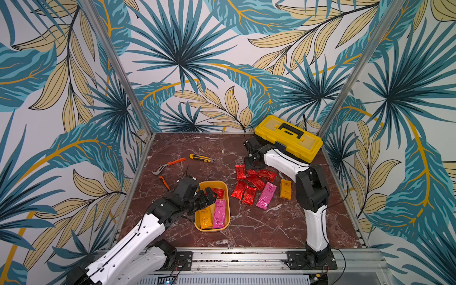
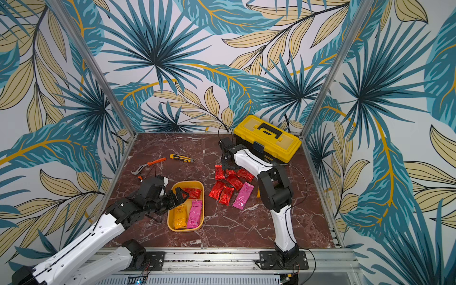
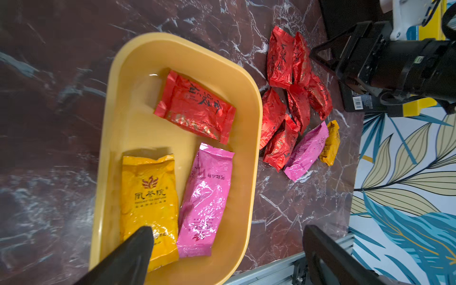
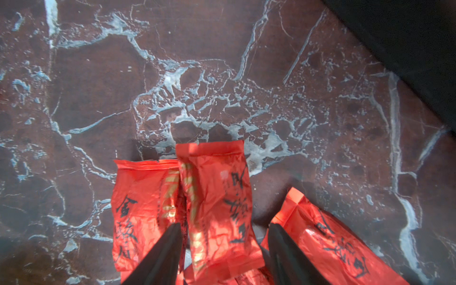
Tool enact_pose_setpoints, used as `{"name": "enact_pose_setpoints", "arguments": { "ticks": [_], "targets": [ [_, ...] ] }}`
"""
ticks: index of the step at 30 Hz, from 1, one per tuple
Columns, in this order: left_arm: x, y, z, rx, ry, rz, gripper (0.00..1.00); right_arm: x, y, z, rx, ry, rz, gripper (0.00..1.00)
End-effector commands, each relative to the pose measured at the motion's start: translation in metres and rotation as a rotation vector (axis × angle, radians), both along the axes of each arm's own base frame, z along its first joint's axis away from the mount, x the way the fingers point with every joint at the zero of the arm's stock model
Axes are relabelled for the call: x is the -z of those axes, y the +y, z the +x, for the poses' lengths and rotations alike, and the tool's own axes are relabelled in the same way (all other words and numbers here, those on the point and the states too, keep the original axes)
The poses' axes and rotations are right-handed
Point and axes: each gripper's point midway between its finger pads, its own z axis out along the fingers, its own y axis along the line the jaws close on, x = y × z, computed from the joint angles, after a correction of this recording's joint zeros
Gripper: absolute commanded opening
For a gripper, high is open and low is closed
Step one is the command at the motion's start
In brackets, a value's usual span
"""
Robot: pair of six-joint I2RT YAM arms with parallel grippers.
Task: Take the tea bags out of the storage box
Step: Place the tea bag at the center of the board, then pick up the tea bag from the storage box.
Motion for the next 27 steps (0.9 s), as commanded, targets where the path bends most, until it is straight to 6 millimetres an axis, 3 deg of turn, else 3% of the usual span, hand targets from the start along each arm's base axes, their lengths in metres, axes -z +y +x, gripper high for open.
{"name": "enact_pose_setpoints", "arguments": {
  "ticks": [1,9,15,21,27],
  "targets": [
    [-0.007,0.019,-0.006,0.009,-0.008,0.114,1.0,0.006,-0.003,0.002,0.01,0.007,-0.015,0.63],
    [-0.008,0.014,-0.005,0.062,0.03,0.172,0.98,-0.031,-0.004,-0.004,0.007,-0.049,0.03,0.67],
    [-0.005,0.011,-0.008,0.106,0.041,0.24,0.95,-0.065,0.001,-0.022,-0.036,-0.099,0.098,0.67],
    [0.005,-0.003,-0.014,0.15,0.055,0.278,0.91,-0.083,0.012,-0.055,-0.095,-0.105,0.171,0.57],
    [0.017,-0.019,-0.016,0.19,0.066,0.35,0.89,-0.086,0.016,-0.098,-0.137,-0.092,0.191,0.57]
  ]
}}
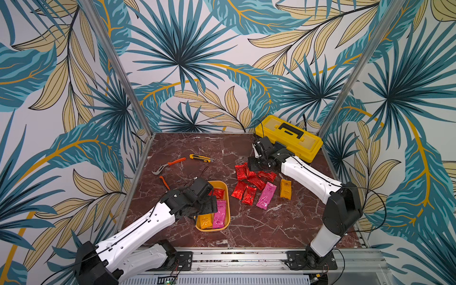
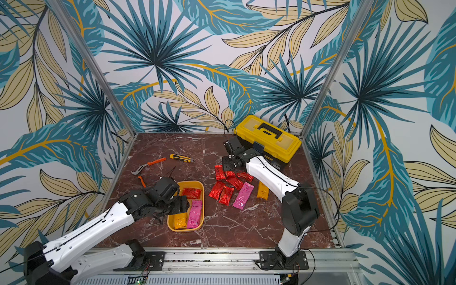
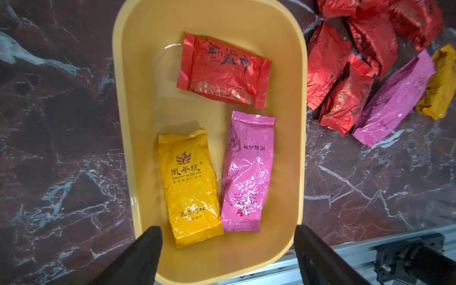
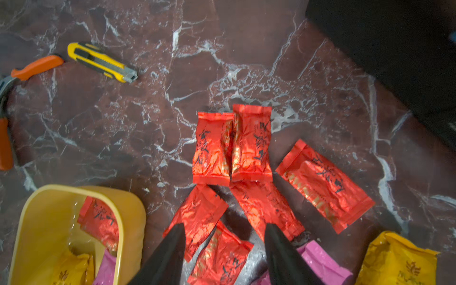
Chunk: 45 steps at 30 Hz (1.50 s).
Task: Take the tea bags out of the storage box
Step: Pick up the tea bag from the storage box.
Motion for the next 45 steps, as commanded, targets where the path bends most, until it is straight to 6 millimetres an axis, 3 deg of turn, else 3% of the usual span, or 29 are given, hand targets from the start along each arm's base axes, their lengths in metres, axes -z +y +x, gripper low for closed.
{"name": "enact_pose_setpoints", "arguments": {
  "ticks": [1,10,17,25,45],
  "targets": [
    [-0.011,-0.01,0.009,0.002,-0.046,0.029,0.89,0.005,0.001,-0.028,-0.018,0.029,0.016,0.57],
    [0.013,-0.044,0.016,0.081,-0.033,0.089,0.85,-0.005,-0.009,-0.079,-0.009,0.023,0.077,0.57],
    [0.03,-0.063,0.026,0.099,-0.027,0.072,0.89,-0.019,-0.011,-0.101,0.002,0.005,0.137,0.57],
    [0.047,-0.067,0.03,0.101,-0.006,0.093,0.9,-0.025,-0.012,-0.105,-0.004,-0.007,0.133,0.57],
    [0.067,-0.063,0.031,0.083,0.015,0.145,0.83,-0.031,-0.004,-0.102,-0.017,-0.008,0.146,0.57]
  ]
}}
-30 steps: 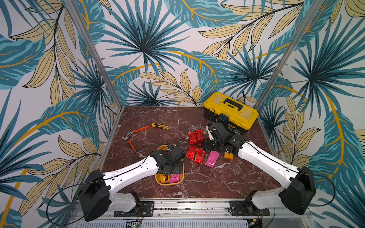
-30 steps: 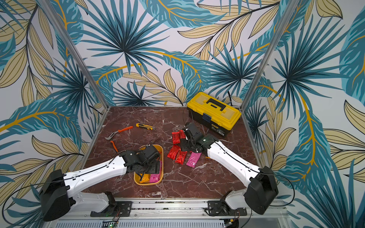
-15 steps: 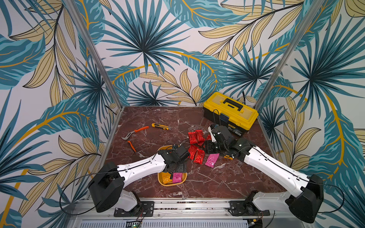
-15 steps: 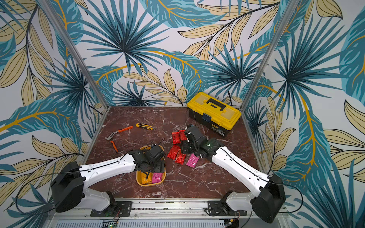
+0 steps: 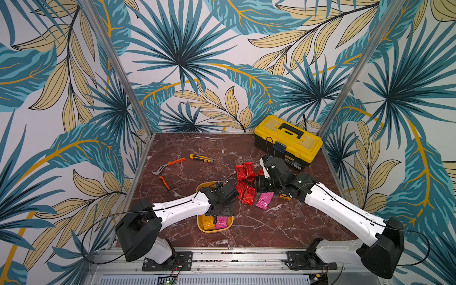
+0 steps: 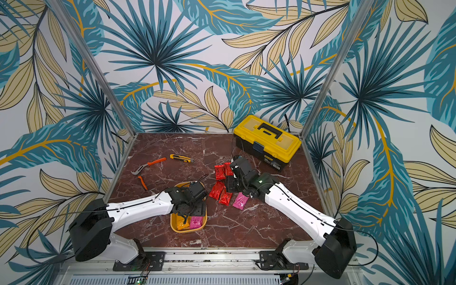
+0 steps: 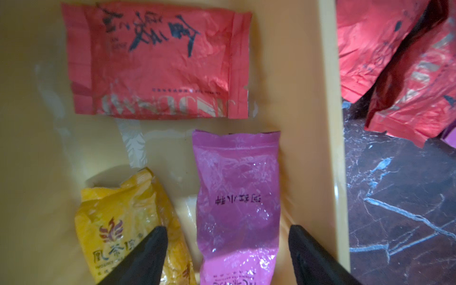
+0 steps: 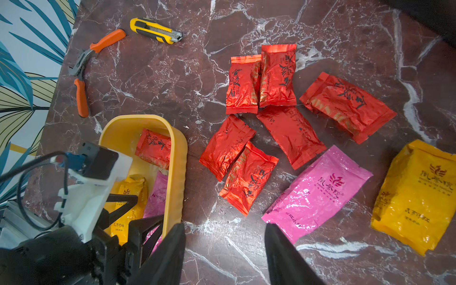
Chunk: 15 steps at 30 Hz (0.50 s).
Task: Take the tea bags out of the storage box
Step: Pick up the tea bag from the storage box.
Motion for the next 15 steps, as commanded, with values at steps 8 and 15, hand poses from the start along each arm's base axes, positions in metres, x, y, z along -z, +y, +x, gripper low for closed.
{"name": "enact_pose_setpoints", "arguments": {
  "ticks": [8,15],
  "targets": [
    [0.001,-0.01,0.013,-0.002,-0.033,0.005,0.82,-0.004,0.004,-0.002,-0.002,0.011,0.006,0.57],
    [0.01,-0.007,0.016,-0.003,-0.026,0.053,0.78,-0.011,0.007,0.0,-0.009,0.0,0.017,0.57]
  ]
}}
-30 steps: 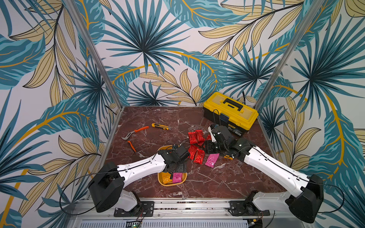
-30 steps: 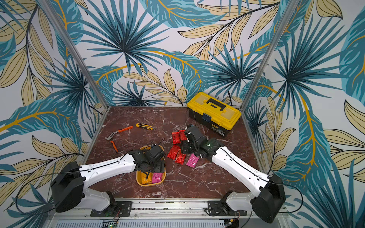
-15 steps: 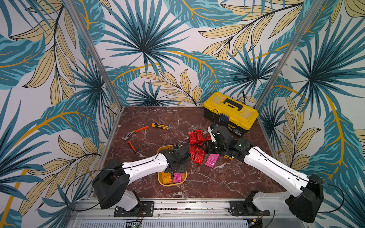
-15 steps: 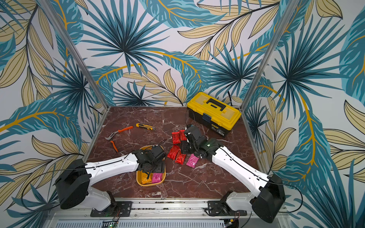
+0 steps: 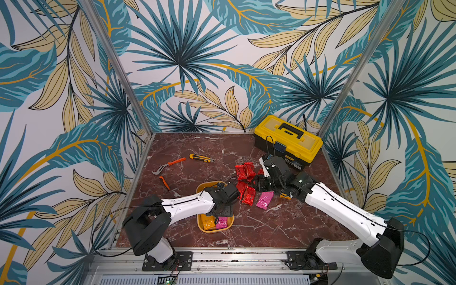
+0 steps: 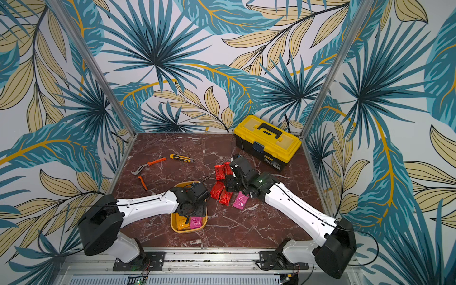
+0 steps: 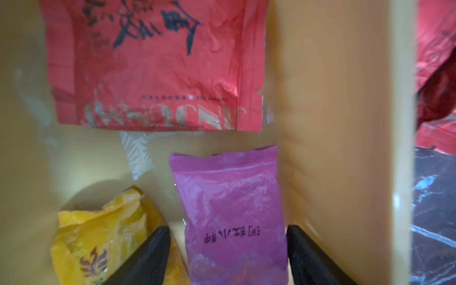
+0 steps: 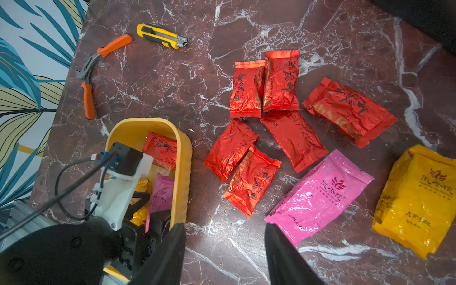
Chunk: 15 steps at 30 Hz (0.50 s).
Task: Take the tea bags out of the storage box
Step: Pick up the tea bag from the storage box.
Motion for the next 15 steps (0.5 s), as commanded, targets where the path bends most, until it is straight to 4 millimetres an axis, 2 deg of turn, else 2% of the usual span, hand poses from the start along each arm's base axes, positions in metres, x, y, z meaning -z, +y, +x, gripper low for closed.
{"name": "enact_pose_setpoints", "arguments": {
  "ticks": [1,8,15],
  "targets": [
    [-0.0088,-0.0092,0.0116,0.004,-0.039,-0.007,0.78,-0.0015,0.0042,-0.0011,-0.006,0.017,0.004,0.57],
    [-0.0078,-0.0054,0.0105,-0.003,-0.041,0.003,0.72,0.004,0.005,-0.0008,-0.007,0.028,-0.008,0.57],
    [-0.0146,-0.0015,0.0084,-0.008,-0.049,-0.005,0.71,0.0048,0.0035,-0.0002,-0.005,0.024,-0.016,0.57]
  ]
}}
